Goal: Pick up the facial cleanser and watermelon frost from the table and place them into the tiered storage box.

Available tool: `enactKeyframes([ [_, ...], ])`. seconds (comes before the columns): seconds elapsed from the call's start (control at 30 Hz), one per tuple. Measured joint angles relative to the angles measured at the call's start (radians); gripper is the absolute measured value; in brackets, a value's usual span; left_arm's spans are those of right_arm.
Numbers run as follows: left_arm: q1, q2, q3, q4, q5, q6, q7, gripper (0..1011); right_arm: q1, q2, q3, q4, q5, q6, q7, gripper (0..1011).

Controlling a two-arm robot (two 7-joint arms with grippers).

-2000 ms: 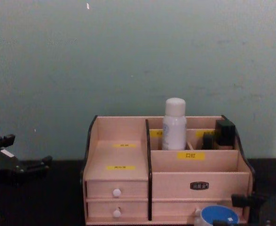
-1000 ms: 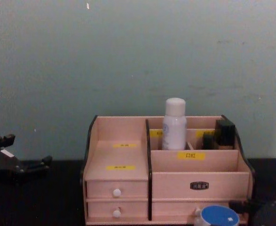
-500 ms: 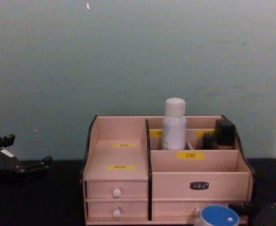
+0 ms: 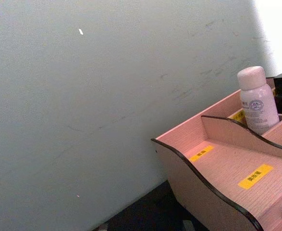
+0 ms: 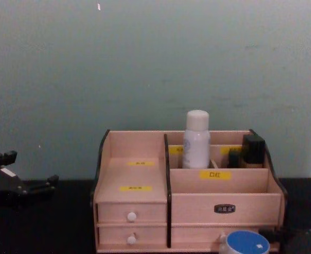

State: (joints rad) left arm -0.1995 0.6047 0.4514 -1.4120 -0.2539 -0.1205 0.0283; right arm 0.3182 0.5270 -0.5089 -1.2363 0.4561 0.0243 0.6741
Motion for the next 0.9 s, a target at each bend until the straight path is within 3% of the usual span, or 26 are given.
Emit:
enactKeyframes([
  [0.9, 0.0, 0.0, 0.0, 0.0, 0.0, 0.0, 0.0, 1001, -0.001, 0.001, 0.001, -0.002, 0.0, -0.001, -0.001, 1003],
])
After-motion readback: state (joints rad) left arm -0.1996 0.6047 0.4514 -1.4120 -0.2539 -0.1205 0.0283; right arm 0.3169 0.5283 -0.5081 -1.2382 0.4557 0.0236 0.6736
